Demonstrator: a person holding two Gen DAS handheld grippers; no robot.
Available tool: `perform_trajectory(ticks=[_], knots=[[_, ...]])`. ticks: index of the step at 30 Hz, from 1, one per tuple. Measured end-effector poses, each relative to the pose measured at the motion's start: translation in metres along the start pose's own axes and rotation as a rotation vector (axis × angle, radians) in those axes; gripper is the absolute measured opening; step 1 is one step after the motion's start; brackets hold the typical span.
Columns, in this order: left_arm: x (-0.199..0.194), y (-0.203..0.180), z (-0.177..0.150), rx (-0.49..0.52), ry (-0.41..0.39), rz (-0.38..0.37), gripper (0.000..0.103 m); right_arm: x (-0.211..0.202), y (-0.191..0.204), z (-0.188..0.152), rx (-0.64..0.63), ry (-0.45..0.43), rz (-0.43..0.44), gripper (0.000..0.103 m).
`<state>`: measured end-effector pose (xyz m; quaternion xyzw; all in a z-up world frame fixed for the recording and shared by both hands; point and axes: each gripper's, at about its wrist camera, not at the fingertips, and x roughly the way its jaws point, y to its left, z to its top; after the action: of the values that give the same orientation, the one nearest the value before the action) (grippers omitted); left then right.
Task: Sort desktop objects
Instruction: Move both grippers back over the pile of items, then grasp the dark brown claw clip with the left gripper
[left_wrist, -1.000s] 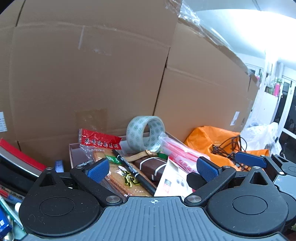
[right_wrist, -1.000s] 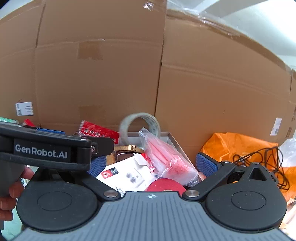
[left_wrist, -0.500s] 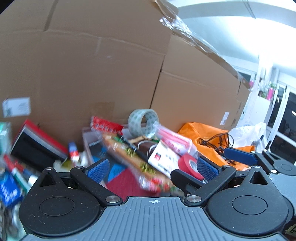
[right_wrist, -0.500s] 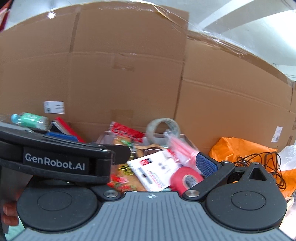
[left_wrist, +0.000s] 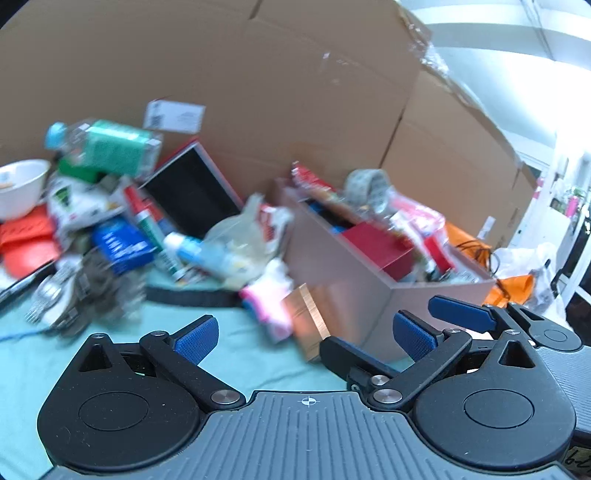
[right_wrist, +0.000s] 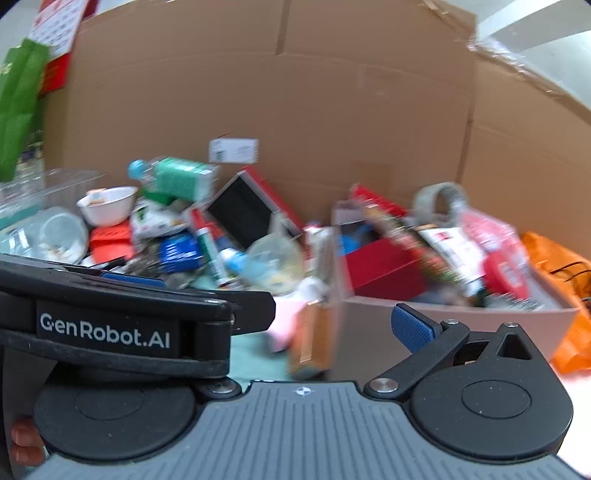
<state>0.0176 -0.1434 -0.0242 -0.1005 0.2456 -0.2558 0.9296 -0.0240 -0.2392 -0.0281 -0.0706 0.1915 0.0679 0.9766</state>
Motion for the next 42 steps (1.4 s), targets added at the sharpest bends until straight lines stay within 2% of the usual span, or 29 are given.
perform_trajectory(ticks=[5,8,13,20,27,29,35,39,42], knots=[[-0.005,0.030,-0.018,-0.005,0.041,0.028,0.103,0.014,0.023,-0.015,0.017,0.051,0.046,0.103],[-0.006,0.048,-0.023,-0.018,0.055,0.076,0.103,0.024,0.027,-0.020,0.033,0.083,0.046,0.103],[-0.007,0.071,-0.020,-0.037,0.052,0.089,0.103,0.041,0.031,-0.022,0.061,0.110,0.004,0.102],[-0.008,0.101,-0.009,-0.058,0.025,0.160,0.101,0.061,0.043,-0.018,0.040,0.122,0.052,0.101],[-0.008,0.131,0.007,-0.058,0.015,0.195,0.086,0.085,0.062,-0.006,0.031,0.135,0.123,0.092],[-0.003,0.137,0.011,-0.042,0.023,0.205,0.081,0.091,0.067,-0.002,0.031,0.139,0.139,0.084],[0.015,0.154,0.018,-0.033,0.073,0.214,0.058,0.111,0.085,0.008,-0.012,0.144,0.186,0.068],[0.021,0.165,0.021,-0.046,0.098,0.208,0.041,0.123,0.095,0.014,-0.039,0.149,0.208,0.062],[0.025,0.171,0.023,-0.057,0.115,0.195,0.035,0.132,0.103,0.017,-0.059,0.153,0.234,0.059]])
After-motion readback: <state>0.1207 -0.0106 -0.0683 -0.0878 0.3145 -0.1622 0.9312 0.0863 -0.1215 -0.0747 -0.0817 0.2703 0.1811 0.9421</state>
